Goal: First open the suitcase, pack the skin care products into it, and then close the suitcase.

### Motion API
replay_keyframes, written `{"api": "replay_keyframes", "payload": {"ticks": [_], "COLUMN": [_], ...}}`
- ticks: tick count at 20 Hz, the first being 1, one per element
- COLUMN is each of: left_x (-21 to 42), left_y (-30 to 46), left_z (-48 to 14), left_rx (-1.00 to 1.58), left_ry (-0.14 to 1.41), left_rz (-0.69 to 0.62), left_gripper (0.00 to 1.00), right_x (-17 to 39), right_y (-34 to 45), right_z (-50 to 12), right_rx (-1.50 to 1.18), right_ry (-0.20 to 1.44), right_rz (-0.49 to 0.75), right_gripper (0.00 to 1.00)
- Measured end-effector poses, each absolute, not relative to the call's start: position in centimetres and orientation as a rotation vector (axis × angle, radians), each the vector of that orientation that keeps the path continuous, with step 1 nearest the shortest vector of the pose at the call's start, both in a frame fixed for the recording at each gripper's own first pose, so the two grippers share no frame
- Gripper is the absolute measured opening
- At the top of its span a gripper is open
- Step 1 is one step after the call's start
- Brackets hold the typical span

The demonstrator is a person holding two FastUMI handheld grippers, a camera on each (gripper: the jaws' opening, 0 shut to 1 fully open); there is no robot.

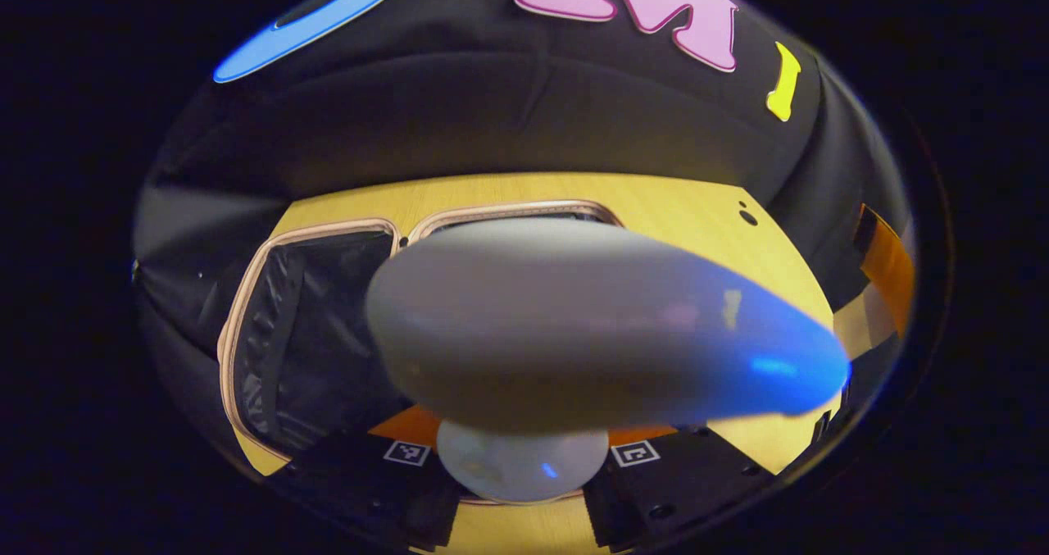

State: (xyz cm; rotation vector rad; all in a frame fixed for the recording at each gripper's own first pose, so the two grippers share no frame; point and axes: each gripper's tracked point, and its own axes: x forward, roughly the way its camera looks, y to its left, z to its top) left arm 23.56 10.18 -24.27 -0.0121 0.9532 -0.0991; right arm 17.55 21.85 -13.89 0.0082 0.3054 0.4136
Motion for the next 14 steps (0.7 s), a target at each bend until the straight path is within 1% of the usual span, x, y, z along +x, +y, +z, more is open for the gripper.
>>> {"api": "replay_keyframes", "payload": {"ticks": [3,7,11,14], "left_x": [24.7,25.6,26.8,26.7], "left_y": [11.0,11.7,11.9,12.7], "left_z": [-26.5,-28.6,-27.2,-24.4], "left_rx": [-0.006,0.005,-0.02,-0.041], "left_ry": [1.046,1.1,1.045,0.941], "left_rz": [-0.072,-0.017,0.0,0.017], "left_gripper": [0.65,0.66,0.66,0.68], "right_x": [17.9,19.4,19.9,19.7], "right_y": [21.6,20.4,19.5,20.2], "right_z": [-15.5,-16.3,-17.2,-17.4], "right_rx": [-0.003,0.017,0.014,0.022], "right_ry": [0.348,0.369,0.397,0.416], "right_rz": [0.419,0.396,0.382,0.386], "right_gripper": [0.36,0.36,0.36,0.36]}}
